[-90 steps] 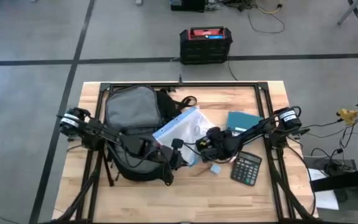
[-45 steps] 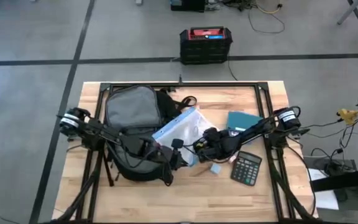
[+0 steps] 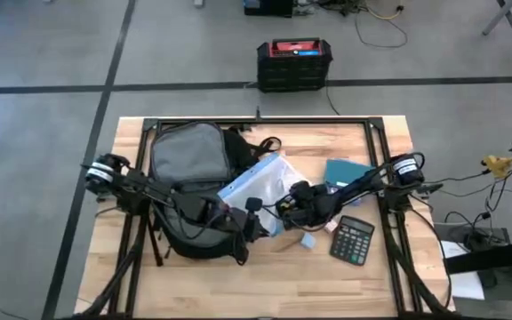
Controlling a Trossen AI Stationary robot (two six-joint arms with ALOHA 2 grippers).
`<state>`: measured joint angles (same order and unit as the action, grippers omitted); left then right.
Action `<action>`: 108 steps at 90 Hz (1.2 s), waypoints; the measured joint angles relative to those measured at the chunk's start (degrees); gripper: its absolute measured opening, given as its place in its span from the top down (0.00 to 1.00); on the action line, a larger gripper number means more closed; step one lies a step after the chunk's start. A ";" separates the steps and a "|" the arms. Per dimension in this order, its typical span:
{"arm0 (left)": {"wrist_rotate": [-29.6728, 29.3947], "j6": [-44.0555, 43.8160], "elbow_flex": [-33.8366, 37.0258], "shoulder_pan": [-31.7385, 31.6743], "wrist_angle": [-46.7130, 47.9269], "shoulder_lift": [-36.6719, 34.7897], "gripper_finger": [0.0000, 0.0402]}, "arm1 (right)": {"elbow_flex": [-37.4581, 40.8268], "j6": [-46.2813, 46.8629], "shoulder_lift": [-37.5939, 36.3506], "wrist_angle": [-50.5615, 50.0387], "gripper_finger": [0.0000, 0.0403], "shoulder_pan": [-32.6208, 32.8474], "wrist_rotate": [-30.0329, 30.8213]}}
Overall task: Unpack backpack
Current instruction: Remove the red playing cards from the white mesh zipper pouch
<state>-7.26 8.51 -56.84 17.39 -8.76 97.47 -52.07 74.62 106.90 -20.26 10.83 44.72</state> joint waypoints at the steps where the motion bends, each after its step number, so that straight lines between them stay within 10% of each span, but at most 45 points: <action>1: -0.11 0.00 0.00 0.00 0.00 0.00 1.00 | -0.01 -0.10 0.27 0.06 0.15 0.00 0.41; 39: -2.49 1.69 -0.02 0.11 9.33 -1.69 1.00 | 0.11 -6.11 -1.26 -0.70 0.28 2.42 -2.88; 74: -13.22 0.49 3.20 -1.61 15.80 -4.29 1.00 | 0.34 -26.69 -14.92 -0.81 0.28 9.76 -24.62; 108: -12.84 3.90 19.68 -4.93 -7.38 -20.75 1.00 | 0.33 -40.89 -14.53 3.87 0.23 18.13 -31.05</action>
<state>-20.10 12.42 -37.16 12.46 -16.13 76.72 -51.75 33.73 92.38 -16.39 28.96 13.67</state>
